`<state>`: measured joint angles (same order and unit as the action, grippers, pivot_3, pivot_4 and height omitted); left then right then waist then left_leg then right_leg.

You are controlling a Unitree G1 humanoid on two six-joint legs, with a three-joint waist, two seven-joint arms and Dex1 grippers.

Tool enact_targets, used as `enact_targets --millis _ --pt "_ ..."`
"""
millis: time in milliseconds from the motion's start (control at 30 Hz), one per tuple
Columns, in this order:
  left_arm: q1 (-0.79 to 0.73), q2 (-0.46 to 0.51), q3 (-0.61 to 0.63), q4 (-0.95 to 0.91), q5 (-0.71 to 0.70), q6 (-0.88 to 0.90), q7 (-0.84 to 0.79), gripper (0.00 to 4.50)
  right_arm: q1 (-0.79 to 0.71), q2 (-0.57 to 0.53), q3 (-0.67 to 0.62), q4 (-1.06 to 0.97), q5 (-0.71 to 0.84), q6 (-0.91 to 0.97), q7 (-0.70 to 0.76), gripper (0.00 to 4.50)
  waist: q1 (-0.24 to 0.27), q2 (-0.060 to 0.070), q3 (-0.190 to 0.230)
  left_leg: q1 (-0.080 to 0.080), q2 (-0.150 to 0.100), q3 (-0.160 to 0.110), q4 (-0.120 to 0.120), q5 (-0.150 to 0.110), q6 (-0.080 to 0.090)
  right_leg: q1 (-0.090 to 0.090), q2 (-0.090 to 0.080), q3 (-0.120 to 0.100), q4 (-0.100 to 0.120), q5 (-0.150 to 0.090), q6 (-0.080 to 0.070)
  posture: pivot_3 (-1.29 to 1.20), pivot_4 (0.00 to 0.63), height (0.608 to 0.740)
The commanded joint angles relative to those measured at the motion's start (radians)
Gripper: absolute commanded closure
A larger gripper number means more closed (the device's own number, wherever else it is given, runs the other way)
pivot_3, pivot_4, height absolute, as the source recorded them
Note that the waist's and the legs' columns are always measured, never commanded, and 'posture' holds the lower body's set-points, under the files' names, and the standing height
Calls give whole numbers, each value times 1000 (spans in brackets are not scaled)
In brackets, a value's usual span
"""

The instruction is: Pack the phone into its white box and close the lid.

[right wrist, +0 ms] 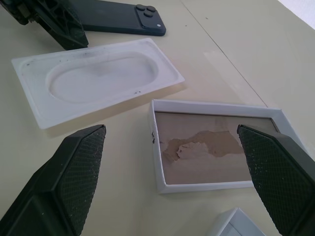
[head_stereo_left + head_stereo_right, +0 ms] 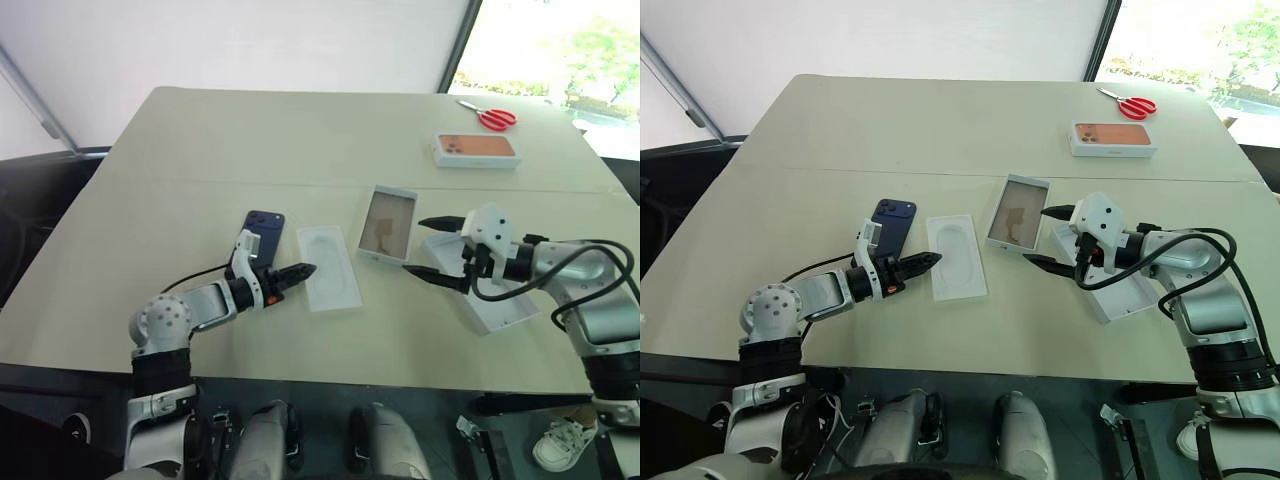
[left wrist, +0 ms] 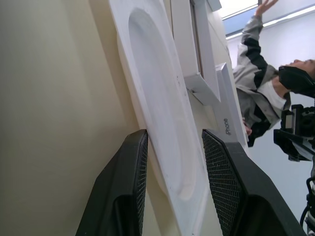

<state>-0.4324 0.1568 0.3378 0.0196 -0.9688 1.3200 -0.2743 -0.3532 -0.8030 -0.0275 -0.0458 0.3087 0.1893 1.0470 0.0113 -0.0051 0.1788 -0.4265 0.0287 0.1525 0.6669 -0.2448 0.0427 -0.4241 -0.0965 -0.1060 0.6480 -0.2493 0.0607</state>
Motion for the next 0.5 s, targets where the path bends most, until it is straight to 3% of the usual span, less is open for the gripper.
enact_targets --millis 33,200,500 --pt "-6 1 0 -10 -12 -8 -8 2795 -4 -3 -31 -38 10 -13 -4 0 0 0 0 0 0 0 0 0 0 0 0 0 0 0 0 0 150 738" --pt "-7 -2 18 -1 -27 -12 -2 4448 -2 -4 -32 -37 9 -13 -5 0 2 1 0 0 0 -1 0 0 0 1 0 0 0 0 0 0 150 738" --pt "-1 9 35 -4 -52 -18 2 4448 -3 -4 -23 -25 -8 -28 -5 0 0 1 0 1 0 -1 0 0 0 1 0 -1 0 0 0 0 150 738"
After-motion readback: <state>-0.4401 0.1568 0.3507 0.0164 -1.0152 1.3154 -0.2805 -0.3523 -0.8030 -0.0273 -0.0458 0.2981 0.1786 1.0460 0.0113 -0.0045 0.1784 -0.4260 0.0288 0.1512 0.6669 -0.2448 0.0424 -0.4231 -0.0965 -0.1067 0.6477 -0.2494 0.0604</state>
